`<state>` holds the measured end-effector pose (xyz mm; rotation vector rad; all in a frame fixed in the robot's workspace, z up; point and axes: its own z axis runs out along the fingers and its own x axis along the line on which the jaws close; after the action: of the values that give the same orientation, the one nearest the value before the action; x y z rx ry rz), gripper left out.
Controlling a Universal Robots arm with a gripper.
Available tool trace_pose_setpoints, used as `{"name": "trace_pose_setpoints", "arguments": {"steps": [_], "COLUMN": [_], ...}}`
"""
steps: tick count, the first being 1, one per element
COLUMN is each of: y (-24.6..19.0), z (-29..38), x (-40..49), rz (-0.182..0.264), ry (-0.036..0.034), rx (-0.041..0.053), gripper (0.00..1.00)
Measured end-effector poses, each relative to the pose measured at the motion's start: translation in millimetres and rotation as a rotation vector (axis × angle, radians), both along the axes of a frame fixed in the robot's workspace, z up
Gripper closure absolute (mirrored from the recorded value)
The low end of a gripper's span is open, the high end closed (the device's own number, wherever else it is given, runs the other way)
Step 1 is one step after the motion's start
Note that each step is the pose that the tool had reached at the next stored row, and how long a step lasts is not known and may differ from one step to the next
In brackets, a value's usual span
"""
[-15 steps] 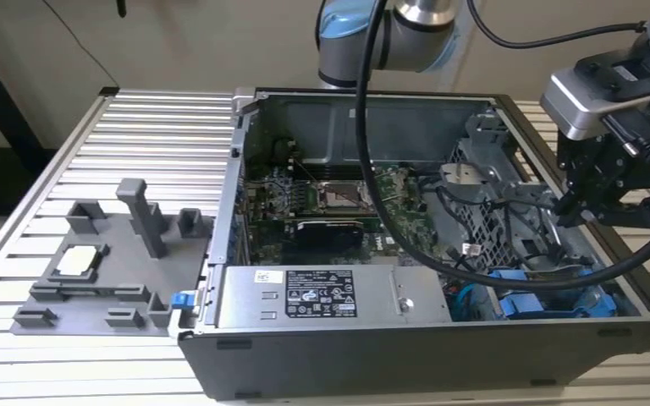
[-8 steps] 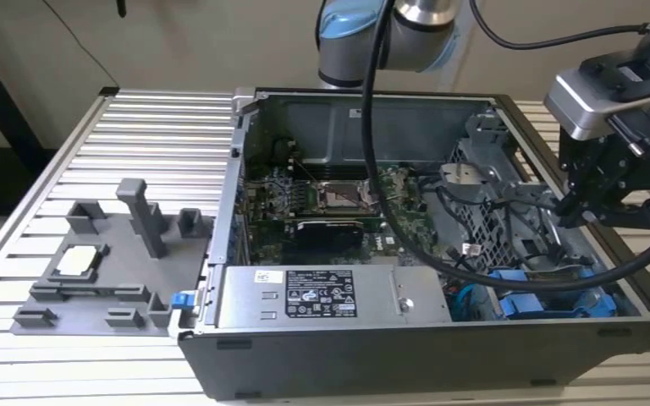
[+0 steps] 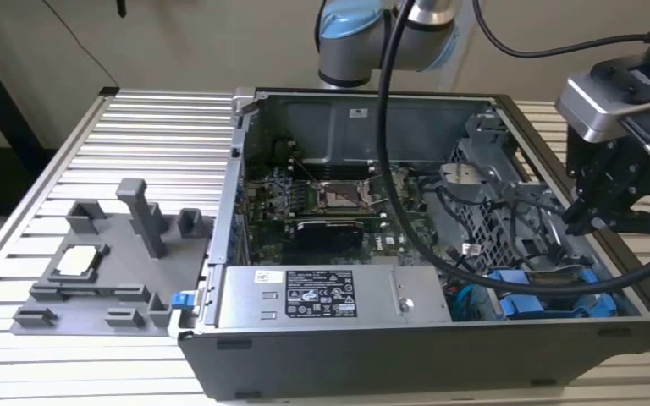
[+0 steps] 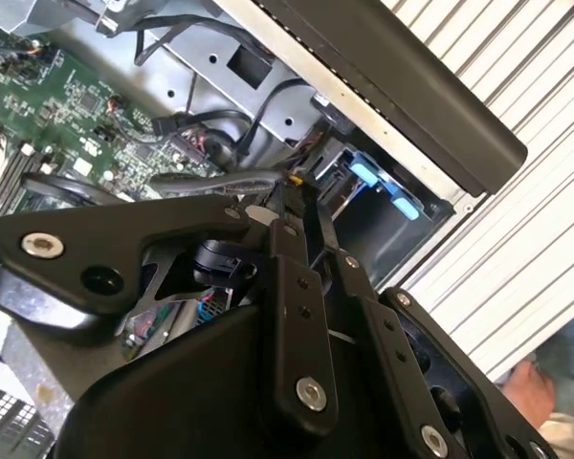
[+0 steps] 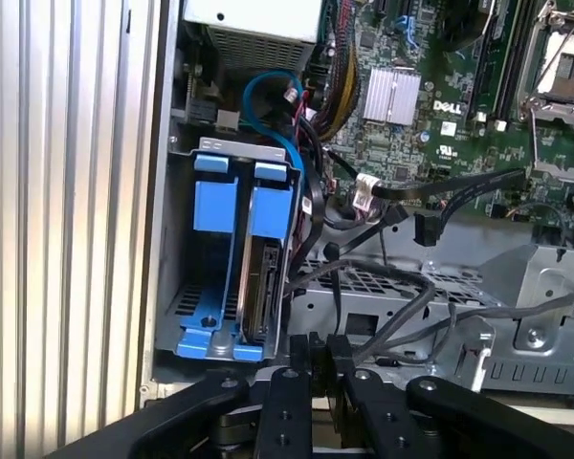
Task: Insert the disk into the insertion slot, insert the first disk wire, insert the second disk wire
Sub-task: 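Insert the first disk wire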
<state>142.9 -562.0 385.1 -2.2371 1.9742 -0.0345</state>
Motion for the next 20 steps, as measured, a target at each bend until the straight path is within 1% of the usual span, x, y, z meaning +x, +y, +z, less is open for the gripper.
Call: {"name": "trace_pose_setpoints", "arguments": {"steps": [2, 3, 5, 7, 9, 10, 11, 14, 15, 17, 20], "y": [0.0, 0.0, 0.0, 0.0, 0.0, 0.0, 0.1, 0.0, 0.0, 0.0, 0.0], "z": [-0.3, -0.6, -2.1, -4.8, -7.6, -8.5, -9.2, -10.8, -11.8, -14.0, -18.3], "x": [0.8, 1.1, 1.1, 1.3, 1.3, 1.4, 1.4, 1.6, 1.7, 2.3, 3.5], "rz": [-0.003, -0.003, -0.006, -0.013, -0.025, -0.031, -0.036, -0.048, -0.052, -0.057, -0.064], "ry": [0.0031, 0.0055, 0.0066, 0.0078, 0.0107, 0.0136, 0.0182, 0.0344, 0.0385, 0.0429, 0.0457], "rx": [-0.0130, -0.0179, -0.0210, -0.0215, -0.0217, -0.0217, -0.0218, -0.0228, -0.0227, -0.0229, -0.0229], "gripper": [0.81, 0.81, 0.81, 0.81, 0.81, 0.81, 0.81, 0.81, 0.81, 0.81, 0.81]}}
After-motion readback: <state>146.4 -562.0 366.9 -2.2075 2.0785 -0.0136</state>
